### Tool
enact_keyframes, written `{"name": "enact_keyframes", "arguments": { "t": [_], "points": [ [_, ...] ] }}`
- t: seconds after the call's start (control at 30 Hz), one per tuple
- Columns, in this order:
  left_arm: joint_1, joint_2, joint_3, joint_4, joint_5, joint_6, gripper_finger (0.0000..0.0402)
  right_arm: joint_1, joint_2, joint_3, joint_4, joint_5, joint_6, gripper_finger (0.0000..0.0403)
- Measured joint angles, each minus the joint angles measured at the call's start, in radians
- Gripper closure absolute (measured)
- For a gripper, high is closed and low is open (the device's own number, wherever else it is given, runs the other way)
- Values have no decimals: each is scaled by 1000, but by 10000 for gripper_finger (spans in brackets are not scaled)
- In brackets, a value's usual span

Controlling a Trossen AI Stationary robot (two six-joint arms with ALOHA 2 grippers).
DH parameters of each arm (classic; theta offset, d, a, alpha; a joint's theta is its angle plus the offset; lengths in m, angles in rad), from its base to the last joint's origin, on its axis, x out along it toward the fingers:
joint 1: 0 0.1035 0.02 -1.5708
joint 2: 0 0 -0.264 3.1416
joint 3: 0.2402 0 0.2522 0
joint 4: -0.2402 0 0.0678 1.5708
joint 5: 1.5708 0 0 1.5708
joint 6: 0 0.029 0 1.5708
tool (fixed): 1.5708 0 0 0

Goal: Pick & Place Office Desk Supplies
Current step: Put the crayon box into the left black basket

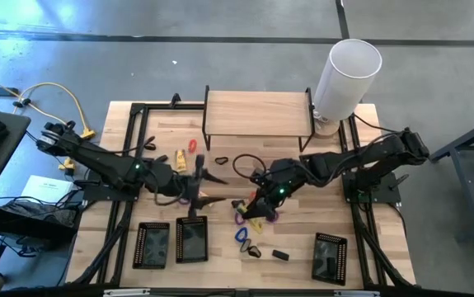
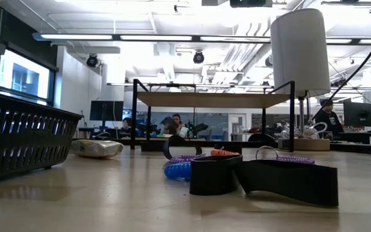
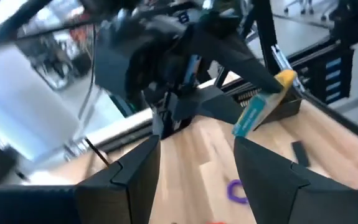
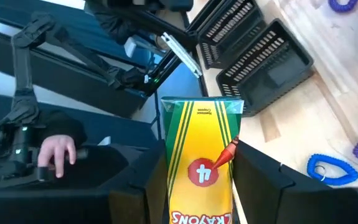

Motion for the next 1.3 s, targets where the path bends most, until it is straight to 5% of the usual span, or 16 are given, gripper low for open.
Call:
{"name": "enact_keyframes", "arguments": {
  "t": [0.37,1.3],
  "points": [
    [30,75,0,57,199,-72,205,-37,0,0,44,-54,64,255],
    [97,164,0,244,357,-54,205,-95,43,0,132,-174,103,256]
  ]
}}
